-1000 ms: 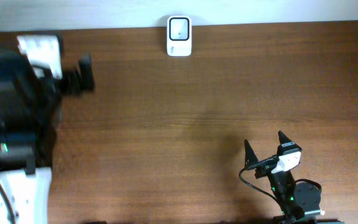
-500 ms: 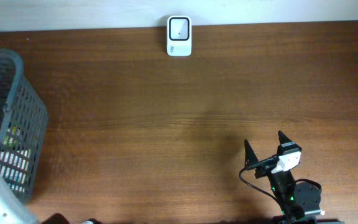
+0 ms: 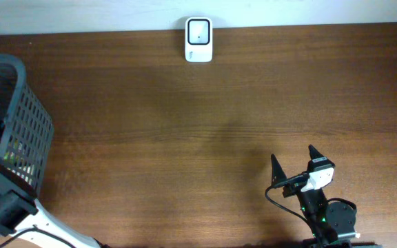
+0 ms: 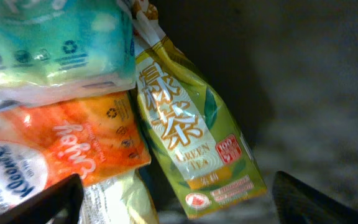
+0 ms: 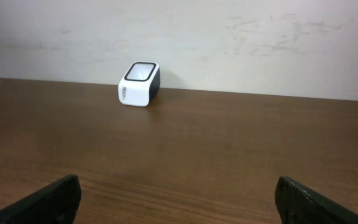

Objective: Scan the item barcode
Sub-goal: 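Reach the left gripper into the basket and grasp the yellow-green snack bag, then place the yellow-green snack bag on the table centre with the left gripper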

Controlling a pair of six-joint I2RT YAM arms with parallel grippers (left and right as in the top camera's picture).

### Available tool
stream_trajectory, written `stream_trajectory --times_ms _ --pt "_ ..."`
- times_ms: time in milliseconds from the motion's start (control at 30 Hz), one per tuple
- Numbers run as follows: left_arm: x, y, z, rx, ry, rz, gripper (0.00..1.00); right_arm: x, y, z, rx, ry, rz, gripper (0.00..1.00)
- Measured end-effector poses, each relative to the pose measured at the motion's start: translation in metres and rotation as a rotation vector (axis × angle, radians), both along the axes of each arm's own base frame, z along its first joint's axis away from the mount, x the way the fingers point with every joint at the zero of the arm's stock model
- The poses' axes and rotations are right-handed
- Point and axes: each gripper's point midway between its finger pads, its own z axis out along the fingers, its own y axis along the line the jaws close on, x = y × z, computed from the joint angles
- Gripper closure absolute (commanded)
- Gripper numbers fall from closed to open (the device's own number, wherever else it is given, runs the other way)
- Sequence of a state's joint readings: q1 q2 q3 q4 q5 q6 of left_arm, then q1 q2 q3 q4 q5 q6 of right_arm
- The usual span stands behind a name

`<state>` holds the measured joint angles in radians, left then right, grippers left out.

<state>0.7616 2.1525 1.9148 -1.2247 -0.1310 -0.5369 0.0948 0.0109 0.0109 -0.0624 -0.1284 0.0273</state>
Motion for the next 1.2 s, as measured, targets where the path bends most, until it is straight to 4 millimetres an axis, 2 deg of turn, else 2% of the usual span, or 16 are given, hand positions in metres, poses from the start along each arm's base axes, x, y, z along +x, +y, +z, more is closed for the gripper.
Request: stream_trajectory --times_ms 167,267,333,533,700,767,833,867,900,933,967,1000,1100,1133,1167,1200 --pt "0.003 0.005 -0.026 -0.005 0.016 0.008 0.13 0.000 0.000 0.000 0.000 0.000 0.000 0.01" --pt "0.004 0.010 -0.047 0.031 0.000 0.015 0.45 0.000 0.000 0.000 0.000 0.000 0.000 0.01" --pt "-0.002 0.003 -0.061 0.016 0.019 0.019 0.56 0.000 0.000 0.000 0.000 0.000 0.000 0.01" --pt "-0.005 0.000 -0.050 -0.011 0.043 0.003 0.63 0.000 0.000 0.000 0.000 0.000 0.000 0.01" --pt "0.017 0.018 0.032 0.095 -0.054 -0.095 0.65 0.000 0.000 0.000 0.000 0.000 0.000 0.01" --pt "0.022 0.008 0.113 0.226 -0.173 -0.143 0.66 0.000 0.000 0.000 0.000 0.000 0.000 0.01" --pt "0.028 -0.026 0.189 0.353 -0.298 -0.226 0.65 0.000 0.000 0.000 0.000 0.000 0.000 0.01" --pt "0.031 -0.045 0.214 0.390 -0.347 -0.266 0.66 0.000 0.000 0.000 0.000 0.000 0.000 0.01" --pt "0.035 -0.077 0.246 0.432 -0.415 -0.332 0.66 0.000 0.000 0.000 0.000 0.000 0.000 0.01" --pt "0.040 -0.107 0.265 0.448 -0.465 -0.399 0.67 0.000 0.000 0.000 0.000 0.000 0.000 0.01" --pt "0.048 -0.160 0.282 0.434 -0.517 -0.530 0.66 0.000 0.000 0.000 0.000 0.000 0.000 0.01" --pt "0.055 -0.183 0.282 0.415 -0.529 -0.591 0.66 0.000 0.000 0.000 0.000 0.000 0.000 0.01" --pt "0.081 -0.311 0.221 0.233 -0.424 -0.936 0.65 0.000 0.000 0.000 0.000 0.000 0.000 0.01" --pt "0.082 -0.340 0.192 0.174 -0.360 -1.008 0.65 0.000 0.000 0.000 0.000 0.000 0.000 0.01" --pt "0.077 -0.379 0.140 0.080 -0.242 -1.101 0.65 0.000 0.000 0.000 0.000 0.000 0.000 0.01" --pt "0.077 -0.397 0.108 0.036 -0.185 -1.142 0.65 0.000 0.000 0.000 0.000 0.000 0.000 0.01"
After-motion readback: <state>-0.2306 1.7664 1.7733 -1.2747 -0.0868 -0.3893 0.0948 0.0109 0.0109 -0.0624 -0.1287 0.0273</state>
